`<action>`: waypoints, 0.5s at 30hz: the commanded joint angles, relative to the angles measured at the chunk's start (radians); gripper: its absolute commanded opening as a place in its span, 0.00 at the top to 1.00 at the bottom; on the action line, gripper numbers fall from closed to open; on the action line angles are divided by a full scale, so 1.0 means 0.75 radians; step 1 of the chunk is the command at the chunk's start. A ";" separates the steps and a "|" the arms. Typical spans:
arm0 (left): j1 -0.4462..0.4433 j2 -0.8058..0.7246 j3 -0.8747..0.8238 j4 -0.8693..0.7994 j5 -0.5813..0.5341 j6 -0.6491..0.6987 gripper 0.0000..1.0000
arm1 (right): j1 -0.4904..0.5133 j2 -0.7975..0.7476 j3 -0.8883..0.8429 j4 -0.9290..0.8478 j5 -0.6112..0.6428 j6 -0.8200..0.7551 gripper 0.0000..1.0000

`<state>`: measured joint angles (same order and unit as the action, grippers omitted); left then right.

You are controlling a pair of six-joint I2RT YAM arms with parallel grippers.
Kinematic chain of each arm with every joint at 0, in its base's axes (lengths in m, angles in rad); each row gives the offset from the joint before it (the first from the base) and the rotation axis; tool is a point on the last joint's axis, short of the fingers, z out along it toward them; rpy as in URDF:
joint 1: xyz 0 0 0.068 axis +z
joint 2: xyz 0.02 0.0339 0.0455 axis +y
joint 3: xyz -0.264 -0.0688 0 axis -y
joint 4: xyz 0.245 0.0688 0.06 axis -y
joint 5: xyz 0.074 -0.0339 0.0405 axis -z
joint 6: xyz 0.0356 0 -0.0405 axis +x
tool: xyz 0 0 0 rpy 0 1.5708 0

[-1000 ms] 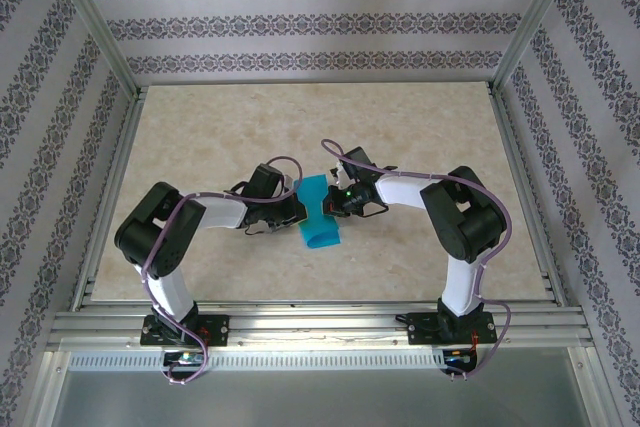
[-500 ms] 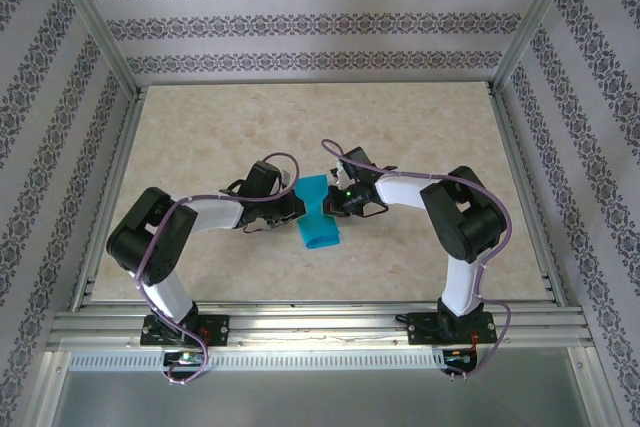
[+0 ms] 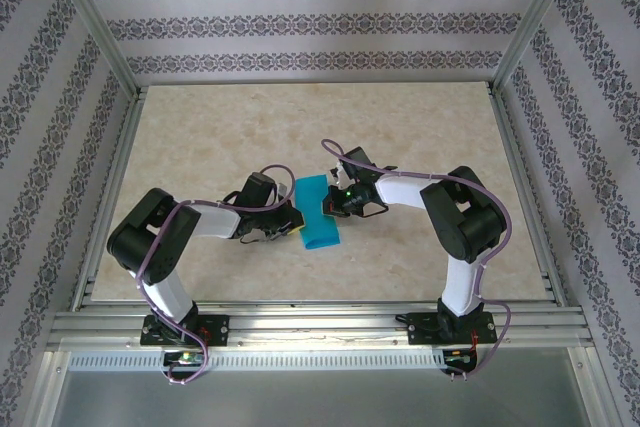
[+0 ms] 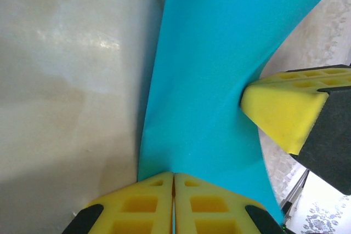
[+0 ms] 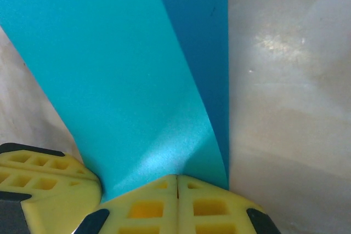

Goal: Fold a paper plane with a square sheet of paper (pick it up from the middle)
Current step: First fold the square sheet of paper in half at the center of the table.

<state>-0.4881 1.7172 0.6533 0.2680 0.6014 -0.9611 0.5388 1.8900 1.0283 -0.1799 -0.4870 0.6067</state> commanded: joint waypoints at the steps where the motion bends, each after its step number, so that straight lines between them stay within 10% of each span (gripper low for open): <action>1: 0.006 -0.017 0.001 -0.166 -0.067 0.117 0.86 | -0.001 0.051 -0.057 -0.185 0.121 0.019 1.00; 15: -0.040 -0.099 0.013 -0.002 0.055 0.004 0.84 | -0.001 0.043 -0.053 -0.182 0.120 0.032 1.00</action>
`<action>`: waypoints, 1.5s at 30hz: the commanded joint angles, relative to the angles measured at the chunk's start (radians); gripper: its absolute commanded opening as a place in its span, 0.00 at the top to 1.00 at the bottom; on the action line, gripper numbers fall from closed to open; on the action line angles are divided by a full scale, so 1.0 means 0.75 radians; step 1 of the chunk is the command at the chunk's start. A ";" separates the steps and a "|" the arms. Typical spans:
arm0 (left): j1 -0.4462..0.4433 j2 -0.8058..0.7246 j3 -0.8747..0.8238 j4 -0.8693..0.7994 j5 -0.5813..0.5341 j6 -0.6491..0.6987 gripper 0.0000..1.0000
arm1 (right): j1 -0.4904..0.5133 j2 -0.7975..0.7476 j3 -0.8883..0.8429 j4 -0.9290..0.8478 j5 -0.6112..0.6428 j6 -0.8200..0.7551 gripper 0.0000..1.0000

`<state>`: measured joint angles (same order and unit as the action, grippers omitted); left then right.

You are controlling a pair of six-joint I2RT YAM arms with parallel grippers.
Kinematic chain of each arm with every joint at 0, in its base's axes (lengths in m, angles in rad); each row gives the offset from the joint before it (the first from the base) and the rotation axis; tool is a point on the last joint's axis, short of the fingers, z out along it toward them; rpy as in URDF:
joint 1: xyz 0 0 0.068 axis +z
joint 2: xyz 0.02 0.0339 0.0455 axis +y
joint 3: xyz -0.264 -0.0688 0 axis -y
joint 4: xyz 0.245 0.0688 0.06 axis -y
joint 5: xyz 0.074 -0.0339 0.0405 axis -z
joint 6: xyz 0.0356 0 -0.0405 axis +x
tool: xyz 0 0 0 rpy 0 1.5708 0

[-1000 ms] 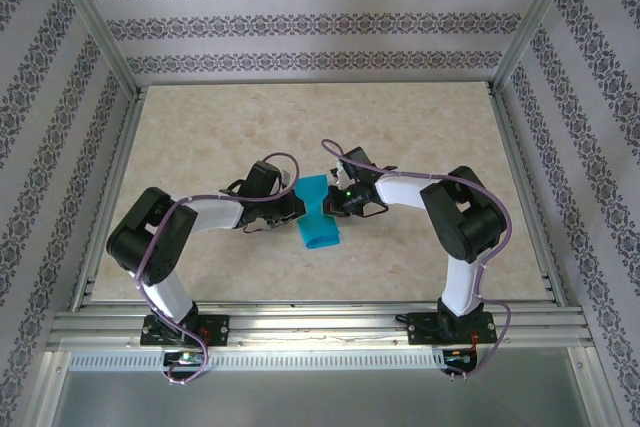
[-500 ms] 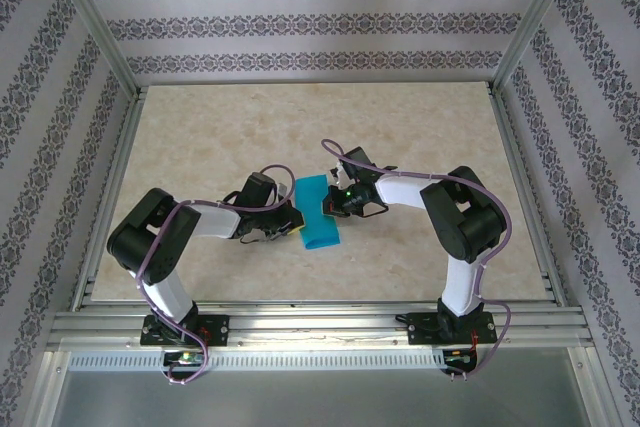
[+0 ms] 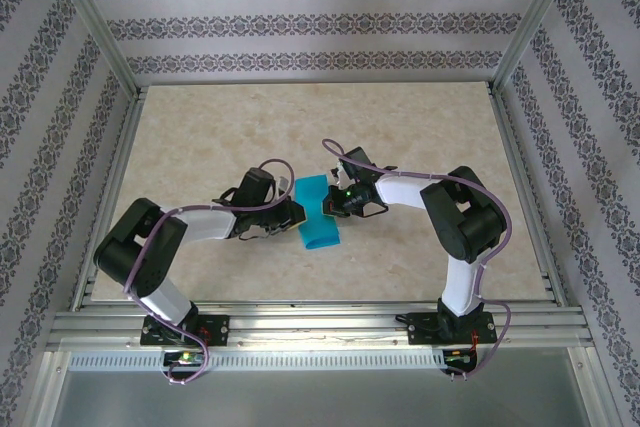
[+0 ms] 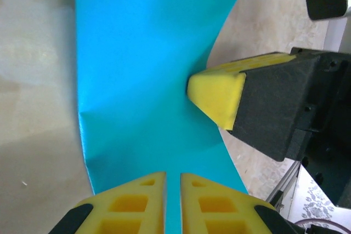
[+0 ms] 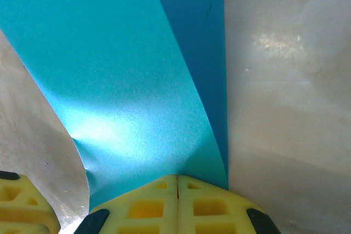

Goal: Fold a paper plane with a square sheet of paper (pick it up from the middle)
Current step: First fold the square sheet of paper in half at the center of the table.

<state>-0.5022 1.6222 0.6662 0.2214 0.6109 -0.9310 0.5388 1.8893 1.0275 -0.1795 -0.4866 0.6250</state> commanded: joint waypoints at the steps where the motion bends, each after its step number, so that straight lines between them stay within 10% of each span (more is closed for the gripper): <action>1: -0.020 0.045 -0.014 0.077 0.044 -0.045 0.84 | -0.001 0.043 -0.052 -0.185 0.119 0.007 1.00; 45: -0.096 -0.026 -0.113 -0.085 -0.079 -0.056 1.00 | 0.002 0.027 -0.060 -0.191 0.133 0.015 1.00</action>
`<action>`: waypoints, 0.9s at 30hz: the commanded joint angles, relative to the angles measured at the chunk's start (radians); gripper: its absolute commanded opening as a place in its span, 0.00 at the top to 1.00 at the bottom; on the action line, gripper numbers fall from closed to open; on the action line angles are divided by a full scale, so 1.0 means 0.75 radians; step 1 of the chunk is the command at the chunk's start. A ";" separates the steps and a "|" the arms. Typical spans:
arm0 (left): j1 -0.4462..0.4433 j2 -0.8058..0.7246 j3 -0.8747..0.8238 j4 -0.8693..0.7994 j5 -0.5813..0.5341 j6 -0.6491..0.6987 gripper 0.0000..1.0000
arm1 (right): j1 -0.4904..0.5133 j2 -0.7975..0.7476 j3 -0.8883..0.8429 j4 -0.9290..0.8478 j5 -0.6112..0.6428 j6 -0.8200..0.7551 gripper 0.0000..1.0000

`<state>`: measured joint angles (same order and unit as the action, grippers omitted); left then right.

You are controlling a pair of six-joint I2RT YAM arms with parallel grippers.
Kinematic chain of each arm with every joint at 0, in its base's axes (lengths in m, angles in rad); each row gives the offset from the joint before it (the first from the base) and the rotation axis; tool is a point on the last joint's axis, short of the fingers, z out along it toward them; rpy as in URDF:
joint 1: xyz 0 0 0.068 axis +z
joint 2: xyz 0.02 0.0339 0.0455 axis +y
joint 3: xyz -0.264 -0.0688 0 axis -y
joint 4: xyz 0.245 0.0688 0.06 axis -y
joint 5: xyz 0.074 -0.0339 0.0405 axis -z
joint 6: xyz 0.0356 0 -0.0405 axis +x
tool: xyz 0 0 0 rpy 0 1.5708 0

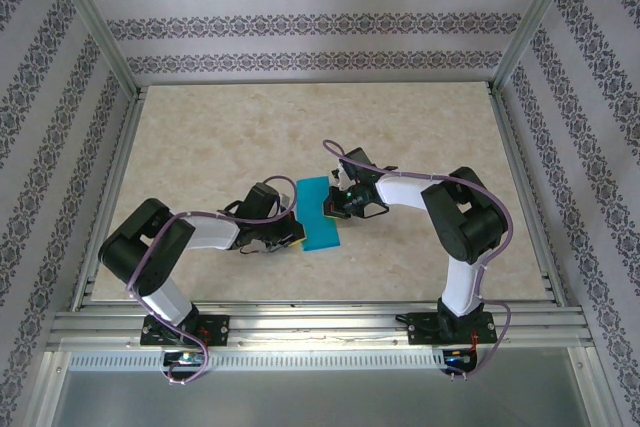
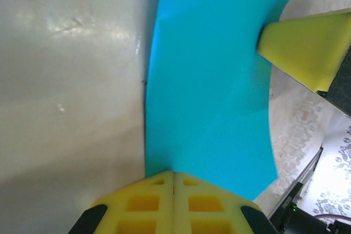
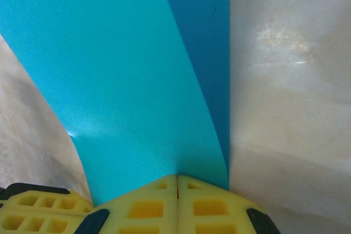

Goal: Fold a paper plane with a square sheet of paper (pick it up from the middle)
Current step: First fold the square sheet of paper in half at the center of the table.

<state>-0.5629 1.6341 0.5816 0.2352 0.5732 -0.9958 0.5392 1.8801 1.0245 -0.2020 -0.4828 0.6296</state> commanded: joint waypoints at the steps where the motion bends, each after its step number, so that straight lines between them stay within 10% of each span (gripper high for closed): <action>1: -0.021 -0.055 0.014 -0.092 -0.017 0.030 1.00 | 0.001 0.042 -0.054 -0.161 0.126 0.009 1.00; 27: -0.105 -0.116 -0.064 -0.127 -0.024 0.032 0.97 | 0.003 0.042 -0.054 -0.161 0.134 0.013 1.00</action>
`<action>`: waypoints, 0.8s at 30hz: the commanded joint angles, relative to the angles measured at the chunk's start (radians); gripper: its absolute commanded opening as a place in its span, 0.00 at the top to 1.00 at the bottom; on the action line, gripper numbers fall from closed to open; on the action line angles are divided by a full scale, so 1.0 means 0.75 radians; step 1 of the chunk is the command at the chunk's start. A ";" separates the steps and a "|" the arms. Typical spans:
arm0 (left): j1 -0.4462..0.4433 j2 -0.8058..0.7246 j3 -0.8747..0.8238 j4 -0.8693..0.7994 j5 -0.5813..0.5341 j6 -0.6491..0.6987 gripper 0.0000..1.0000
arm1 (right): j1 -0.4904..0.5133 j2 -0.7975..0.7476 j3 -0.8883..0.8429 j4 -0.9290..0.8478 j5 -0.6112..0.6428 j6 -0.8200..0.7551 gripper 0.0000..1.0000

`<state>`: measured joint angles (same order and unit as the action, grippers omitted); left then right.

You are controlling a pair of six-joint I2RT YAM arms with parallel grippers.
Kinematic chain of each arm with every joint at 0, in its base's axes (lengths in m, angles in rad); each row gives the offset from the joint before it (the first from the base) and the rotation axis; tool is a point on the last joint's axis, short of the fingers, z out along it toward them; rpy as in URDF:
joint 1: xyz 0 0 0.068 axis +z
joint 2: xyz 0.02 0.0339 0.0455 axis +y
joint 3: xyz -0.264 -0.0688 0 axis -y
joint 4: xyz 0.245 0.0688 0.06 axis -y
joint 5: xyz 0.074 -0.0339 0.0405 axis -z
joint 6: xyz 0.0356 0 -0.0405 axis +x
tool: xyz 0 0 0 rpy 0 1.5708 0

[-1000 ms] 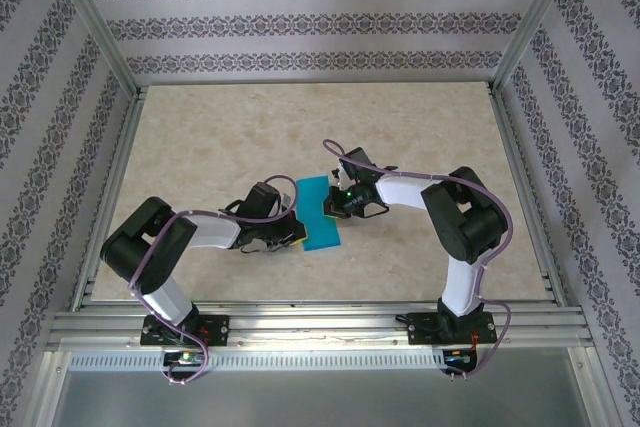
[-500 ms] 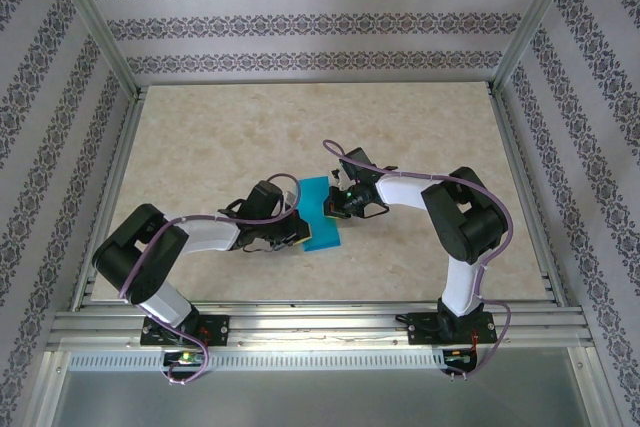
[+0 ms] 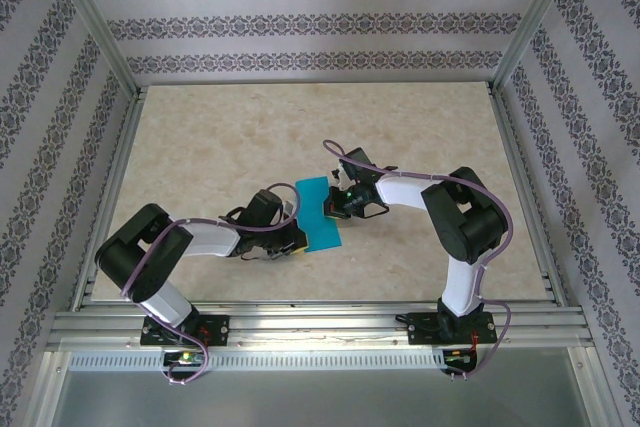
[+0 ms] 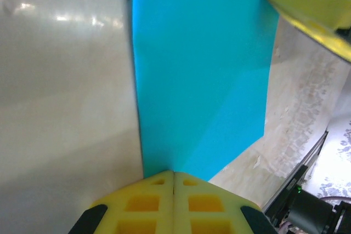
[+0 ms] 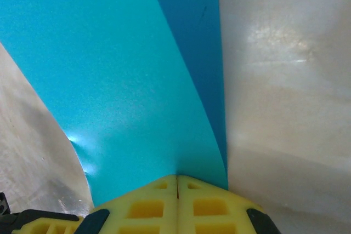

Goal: Fold a paper plane with a square sheet of paper (pick it up from the middle)
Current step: First fold the square sheet of paper in half at the center of the table.

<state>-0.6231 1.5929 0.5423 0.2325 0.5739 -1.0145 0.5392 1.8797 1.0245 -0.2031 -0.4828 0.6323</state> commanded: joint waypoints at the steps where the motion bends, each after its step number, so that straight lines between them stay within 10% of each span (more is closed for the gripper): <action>1: -0.024 -0.082 -0.003 -0.142 -0.034 0.067 0.96 | 0.004 0.043 -0.053 -0.157 0.134 0.011 1.00; 24: -0.090 -0.009 -0.173 0.069 -0.037 -0.063 0.94 | 0.005 0.041 -0.063 -0.159 0.134 0.006 1.00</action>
<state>-0.6685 1.5875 0.4786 0.3416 0.5640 -1.0294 0.5392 1.8786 1.0225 -0.2024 -0.4828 0.6323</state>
